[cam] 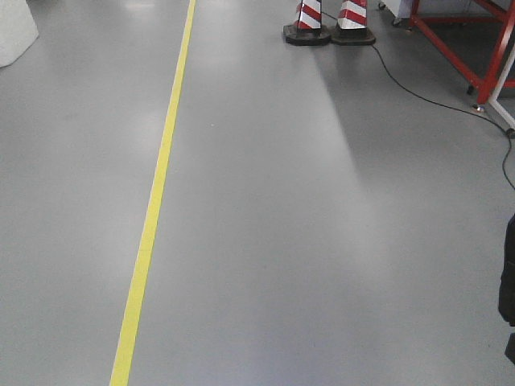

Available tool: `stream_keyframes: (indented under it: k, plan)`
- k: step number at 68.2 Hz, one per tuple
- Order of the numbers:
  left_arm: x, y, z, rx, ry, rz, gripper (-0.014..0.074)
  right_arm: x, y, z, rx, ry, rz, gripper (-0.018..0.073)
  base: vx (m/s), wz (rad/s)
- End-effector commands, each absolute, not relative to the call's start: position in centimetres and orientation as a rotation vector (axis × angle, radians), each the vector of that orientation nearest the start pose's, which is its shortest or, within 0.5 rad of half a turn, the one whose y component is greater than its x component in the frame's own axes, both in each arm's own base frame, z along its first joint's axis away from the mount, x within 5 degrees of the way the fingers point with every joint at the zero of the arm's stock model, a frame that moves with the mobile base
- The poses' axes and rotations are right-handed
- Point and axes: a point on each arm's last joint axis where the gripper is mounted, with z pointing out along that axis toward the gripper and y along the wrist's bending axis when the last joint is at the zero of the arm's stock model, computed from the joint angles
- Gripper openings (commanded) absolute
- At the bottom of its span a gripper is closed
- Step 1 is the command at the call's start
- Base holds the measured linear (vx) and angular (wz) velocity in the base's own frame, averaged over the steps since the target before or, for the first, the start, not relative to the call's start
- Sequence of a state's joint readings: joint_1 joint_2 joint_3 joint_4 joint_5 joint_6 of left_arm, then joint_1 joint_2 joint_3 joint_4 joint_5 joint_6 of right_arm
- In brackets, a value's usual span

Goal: Move and align brake pads A on conveyor
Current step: 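Drive forward along the yellow floor line holding both pads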

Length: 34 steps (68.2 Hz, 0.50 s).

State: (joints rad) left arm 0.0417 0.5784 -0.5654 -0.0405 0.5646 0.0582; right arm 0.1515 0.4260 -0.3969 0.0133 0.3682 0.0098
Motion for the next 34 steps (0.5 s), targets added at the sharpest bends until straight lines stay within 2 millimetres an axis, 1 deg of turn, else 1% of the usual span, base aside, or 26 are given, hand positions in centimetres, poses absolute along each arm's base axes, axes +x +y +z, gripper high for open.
stream_keyframes:
  k: [1,34]
  plan:
    - [11.72,0.21,32.43,-0.006,1.942,0.01,0.0066,9.57,1.48,30.13,-0.118,1.762,0.126,-0.0006,0.32,0.01]
    - [11.72,0.21,32.43,-0.006,1.942,0.01,0.0066,9.57,1.48,30.13,-0.118,1.762,0.126,-0.0006,0.37,0.02]
